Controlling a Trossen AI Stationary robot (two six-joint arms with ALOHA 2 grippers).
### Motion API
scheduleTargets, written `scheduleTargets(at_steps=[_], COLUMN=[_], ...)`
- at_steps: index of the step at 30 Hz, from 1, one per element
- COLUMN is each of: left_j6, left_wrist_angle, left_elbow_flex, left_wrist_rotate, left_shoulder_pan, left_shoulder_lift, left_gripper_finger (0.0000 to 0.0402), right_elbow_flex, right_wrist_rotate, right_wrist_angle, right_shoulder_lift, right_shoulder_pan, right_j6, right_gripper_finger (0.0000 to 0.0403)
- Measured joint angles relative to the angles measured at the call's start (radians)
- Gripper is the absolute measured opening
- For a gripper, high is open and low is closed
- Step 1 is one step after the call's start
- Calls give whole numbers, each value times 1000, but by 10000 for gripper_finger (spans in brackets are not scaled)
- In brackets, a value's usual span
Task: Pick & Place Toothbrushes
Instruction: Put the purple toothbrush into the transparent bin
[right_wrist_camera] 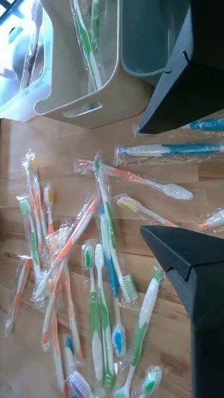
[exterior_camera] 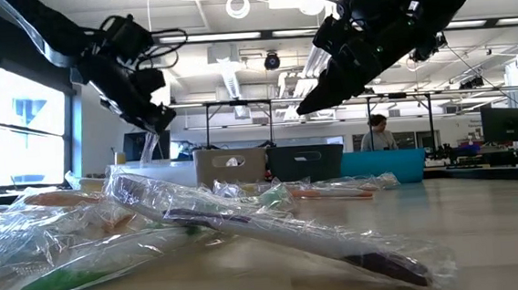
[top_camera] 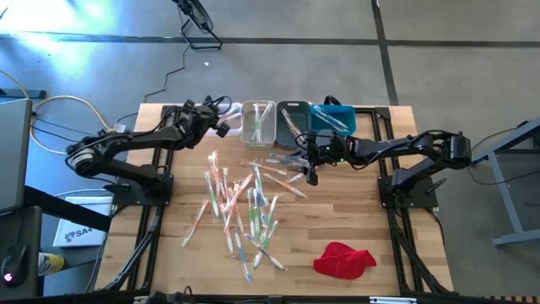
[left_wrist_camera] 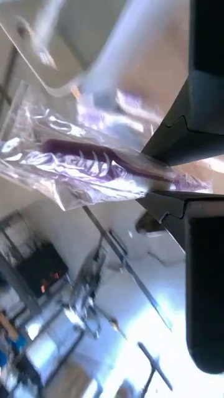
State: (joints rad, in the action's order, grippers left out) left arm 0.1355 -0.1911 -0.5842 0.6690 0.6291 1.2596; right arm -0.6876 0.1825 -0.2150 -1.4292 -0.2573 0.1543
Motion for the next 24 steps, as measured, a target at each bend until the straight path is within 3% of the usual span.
scheduleTargets(at_steps=[3,12,19,24], left_j6=[19,21,21,12], left_wrist_angle=[-19,-80,-107,-99], left_elbow_flex=[0,-1,-1,-1], left_wrist_rotate=[45,52,52,34], left_shoulder_pan=[0,0,0,0], left_shoulder_lift=[55,183,198,199], left_gripper_finger=[51,52,53,86], right_elbow_flex=[0,0,0,0], right_wrist_rotate=[0,0,0,-1], right_wrist_angle=[0,0,0,0], right_shoulder_lift=[0,0,0,0], right_shoulder_pan=[0,0,0,0], right_j6=[0,0,1,1], right_gripper_finger=[246,246,246,246])
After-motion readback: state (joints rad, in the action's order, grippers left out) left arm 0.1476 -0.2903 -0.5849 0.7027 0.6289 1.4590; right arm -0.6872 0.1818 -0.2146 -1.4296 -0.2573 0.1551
